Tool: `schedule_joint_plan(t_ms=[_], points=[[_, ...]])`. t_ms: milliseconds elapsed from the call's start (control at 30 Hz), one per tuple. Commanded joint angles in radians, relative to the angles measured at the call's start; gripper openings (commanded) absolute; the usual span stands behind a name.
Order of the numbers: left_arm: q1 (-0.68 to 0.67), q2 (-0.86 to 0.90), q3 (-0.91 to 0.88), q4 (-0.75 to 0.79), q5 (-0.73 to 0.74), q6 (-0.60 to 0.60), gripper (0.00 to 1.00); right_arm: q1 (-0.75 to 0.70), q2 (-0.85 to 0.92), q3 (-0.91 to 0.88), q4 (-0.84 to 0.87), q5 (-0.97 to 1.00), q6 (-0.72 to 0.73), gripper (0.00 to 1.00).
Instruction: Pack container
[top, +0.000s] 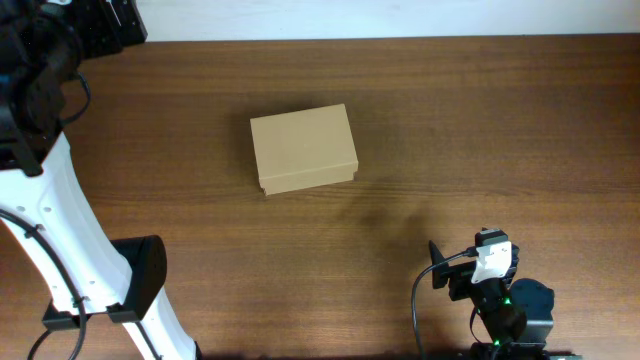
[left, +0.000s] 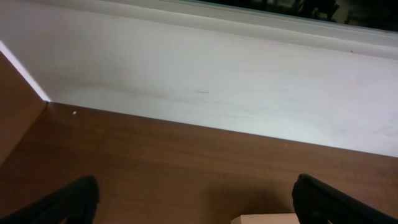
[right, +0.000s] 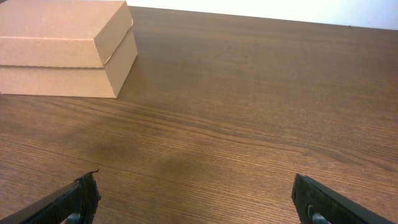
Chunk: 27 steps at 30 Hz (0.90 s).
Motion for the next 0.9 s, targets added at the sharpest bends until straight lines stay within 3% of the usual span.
schedule_joint_plan(t_ms=[0,633,733,867], points=[[0.006,0.001,-0.002,-0.002,-0.010,0.006,1.00,-0.010,-0.012,-0.009,0.006,0.002,0.007,0.99],[0.006,-0.045,-0.023,-0.046,-0.010,0.006,1.00,-0.010,-0.012,-0.009,0.006,0.002,0.007,0.99],[0.006,-0.142,-0.114,-0.080,-0.010,0.006,1.00,-0.010,-0.012,-0.009,0.006,0.002,0.007,0.99],[0.006,-0.352,-0.386,-0.084,-0.010,0.006,1.00,-0.010,-0.012,-0.009,0.006,0.002,0.007,0.99]])
